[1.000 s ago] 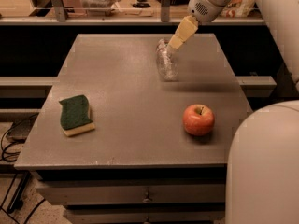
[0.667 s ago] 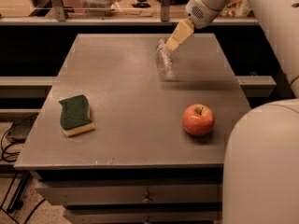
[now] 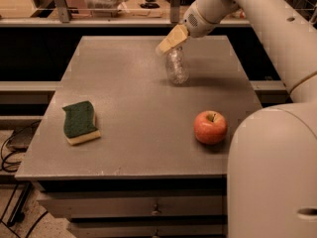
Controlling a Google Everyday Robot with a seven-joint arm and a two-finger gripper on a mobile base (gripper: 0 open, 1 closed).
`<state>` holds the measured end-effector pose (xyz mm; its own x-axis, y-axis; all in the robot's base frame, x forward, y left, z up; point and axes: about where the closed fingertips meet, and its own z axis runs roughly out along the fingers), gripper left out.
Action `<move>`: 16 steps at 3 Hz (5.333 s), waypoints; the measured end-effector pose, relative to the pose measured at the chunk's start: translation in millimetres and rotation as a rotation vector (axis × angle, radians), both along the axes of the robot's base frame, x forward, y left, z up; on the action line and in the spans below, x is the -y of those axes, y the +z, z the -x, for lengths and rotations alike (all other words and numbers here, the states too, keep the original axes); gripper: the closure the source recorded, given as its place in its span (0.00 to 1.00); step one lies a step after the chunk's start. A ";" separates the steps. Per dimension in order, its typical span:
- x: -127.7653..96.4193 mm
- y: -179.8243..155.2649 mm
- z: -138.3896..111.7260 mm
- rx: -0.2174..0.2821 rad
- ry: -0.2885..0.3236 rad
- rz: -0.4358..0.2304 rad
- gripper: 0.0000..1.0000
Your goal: Place water bottle upright
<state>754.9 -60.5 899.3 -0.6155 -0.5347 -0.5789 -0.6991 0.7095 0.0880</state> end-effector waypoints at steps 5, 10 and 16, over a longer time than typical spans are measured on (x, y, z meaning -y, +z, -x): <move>-11.2 -45.5 -34.1 -0.050 -0.149 0.003 0.00; -21.6 -3.3 -37.3 0.095 -0.091 -0.023 1.00; -13.2 53.4 12.5 0.437 0.181 -0.208 1.00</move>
Offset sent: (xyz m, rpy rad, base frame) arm 0.0117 0.0076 -0.0087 0.0411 0.0189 -0.0439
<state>742.3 -47.3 952.7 -0.2006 -0.4564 -0.8669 -0.8124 0.5720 -0.1132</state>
